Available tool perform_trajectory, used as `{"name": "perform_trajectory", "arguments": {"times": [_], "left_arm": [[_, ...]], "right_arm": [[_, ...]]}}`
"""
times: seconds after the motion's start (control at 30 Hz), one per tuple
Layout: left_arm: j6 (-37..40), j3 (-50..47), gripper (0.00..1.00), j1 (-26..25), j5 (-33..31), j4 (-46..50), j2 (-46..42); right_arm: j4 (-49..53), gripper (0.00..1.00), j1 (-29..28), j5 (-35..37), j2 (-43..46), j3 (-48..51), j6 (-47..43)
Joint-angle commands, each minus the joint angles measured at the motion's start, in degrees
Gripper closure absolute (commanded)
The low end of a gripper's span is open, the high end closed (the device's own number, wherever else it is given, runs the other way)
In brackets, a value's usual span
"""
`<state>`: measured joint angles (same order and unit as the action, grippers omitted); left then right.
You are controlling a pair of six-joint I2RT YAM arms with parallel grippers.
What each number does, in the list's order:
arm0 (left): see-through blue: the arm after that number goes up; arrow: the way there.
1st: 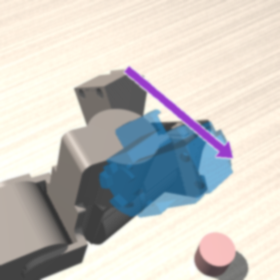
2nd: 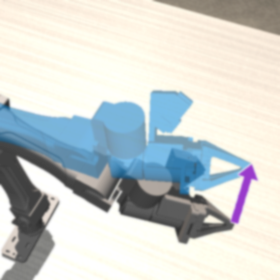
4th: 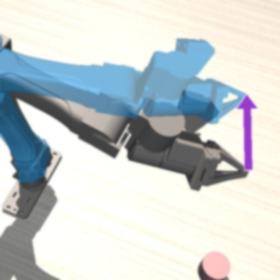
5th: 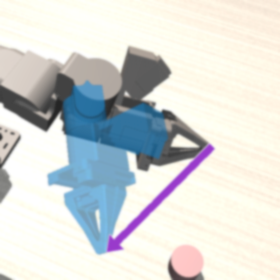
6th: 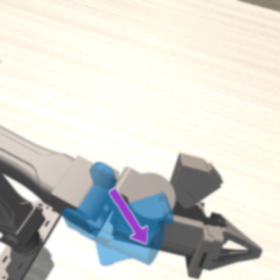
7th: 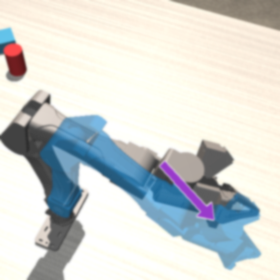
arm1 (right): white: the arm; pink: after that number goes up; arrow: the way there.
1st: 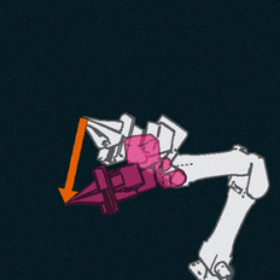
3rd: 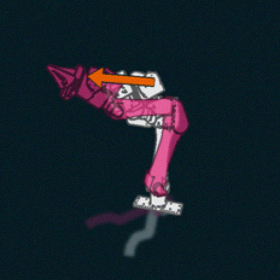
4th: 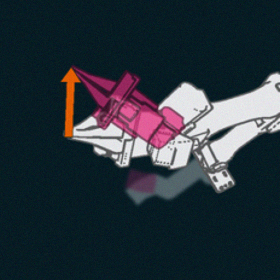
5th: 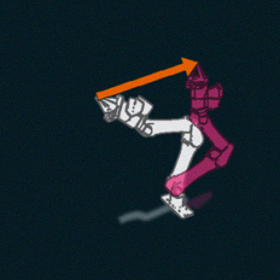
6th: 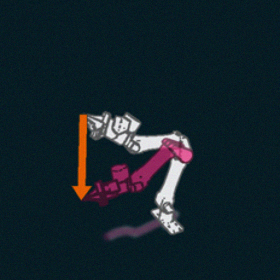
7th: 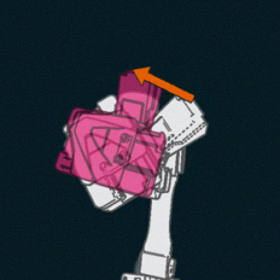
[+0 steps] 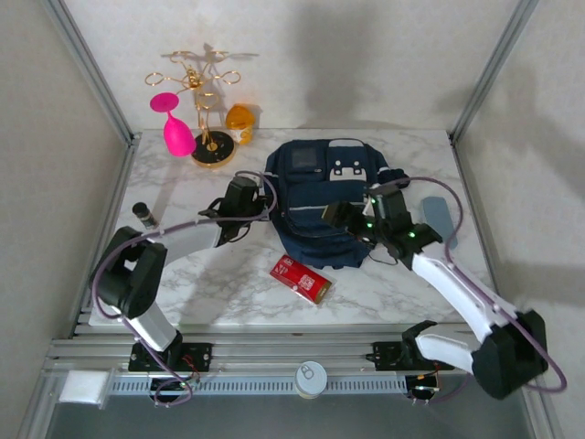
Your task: Pack books, pencil case, and school supplies into a backpack
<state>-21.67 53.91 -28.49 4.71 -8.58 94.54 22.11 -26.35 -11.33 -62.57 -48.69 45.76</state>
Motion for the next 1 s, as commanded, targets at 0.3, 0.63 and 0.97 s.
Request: {"name": "perform_trajectory", "arguments": {"times": [0.3, 0.63, 0.97], "left_arm": [[-23.9, 6.8, 0.48, -15.4, 3.4, -1.4, 1.2], [-25.3, 17.8, 0.39, -23.4, 2.7, -1.7, 10.4], [-20.0, 23.8, 0.27, -23.0, -1.0, 4.1, 14.3]], "right_arm": [[-1.1, 0.01, 37.2, 9.1, -9.3, -4.4, -10.7], [-6.6, 0.01, 47.7, 10.2, -35.6, -19.2, -14.0], [-9.9, 0.01, 47.1, 0.7, -36.3, -10.9, -11.6]]}}
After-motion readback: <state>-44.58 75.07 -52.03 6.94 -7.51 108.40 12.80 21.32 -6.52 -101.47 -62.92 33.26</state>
